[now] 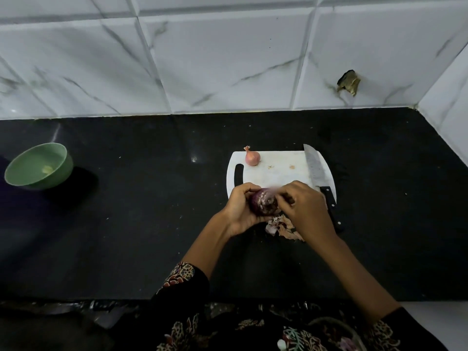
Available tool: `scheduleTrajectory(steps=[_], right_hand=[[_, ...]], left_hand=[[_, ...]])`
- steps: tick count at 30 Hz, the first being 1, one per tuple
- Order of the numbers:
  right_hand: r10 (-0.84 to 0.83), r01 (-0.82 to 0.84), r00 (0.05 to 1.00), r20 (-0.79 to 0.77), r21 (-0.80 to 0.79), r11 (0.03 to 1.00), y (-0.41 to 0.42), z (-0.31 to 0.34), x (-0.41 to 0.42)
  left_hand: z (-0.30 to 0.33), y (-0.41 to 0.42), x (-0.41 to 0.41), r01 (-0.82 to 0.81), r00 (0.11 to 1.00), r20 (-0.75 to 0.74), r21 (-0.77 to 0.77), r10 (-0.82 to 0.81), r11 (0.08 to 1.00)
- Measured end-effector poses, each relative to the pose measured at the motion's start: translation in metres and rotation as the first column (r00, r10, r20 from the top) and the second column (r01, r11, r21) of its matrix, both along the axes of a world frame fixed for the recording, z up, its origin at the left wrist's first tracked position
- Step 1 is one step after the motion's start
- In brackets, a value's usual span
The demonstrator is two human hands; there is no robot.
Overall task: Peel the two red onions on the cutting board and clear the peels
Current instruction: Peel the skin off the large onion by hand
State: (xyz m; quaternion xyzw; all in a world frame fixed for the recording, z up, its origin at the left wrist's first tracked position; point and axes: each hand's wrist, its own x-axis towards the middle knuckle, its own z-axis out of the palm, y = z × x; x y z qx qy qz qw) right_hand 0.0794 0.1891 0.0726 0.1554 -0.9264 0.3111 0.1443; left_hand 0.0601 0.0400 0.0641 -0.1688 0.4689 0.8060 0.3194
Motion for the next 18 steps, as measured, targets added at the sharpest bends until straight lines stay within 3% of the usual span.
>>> scheduleTrajectory(steps=[6, 11, 15, 18], right_hand=[[-0.042, 0.045, 0.999, -0.031, 0.121, 0.992, -0.004, 0.001, 0.002], [-0.029, 0.024, 0.999, 0.03, 0.159, 0.987, -0.002, 0.001, 0.001], [0.043, -0.044, 0.991, 0.128, 0.008, 0.999, -0.002, 0.001, 0.002], [0.059, -0.025, 0.978, 0.202, -0.166, 0.986, -0.003, -0.002, 0.003]], left_hand=[[-0.002, 0.0, 0.002, 0.028, 0.999, -0.038, -0.012, -0.029, 1.0], [0.0, -0.001, -0.001, 0.042, 0.992, -0.11, -0.149, -0.059, 0.988], [0.007, -0.001, -0.003, 0.07, 0.992, -0.08, -0.302, -0.099, 0.951], [0.006, 0.0, -0.003, 0.025, 0.996, -0.071, -0.332, -0.052, 0.943]])
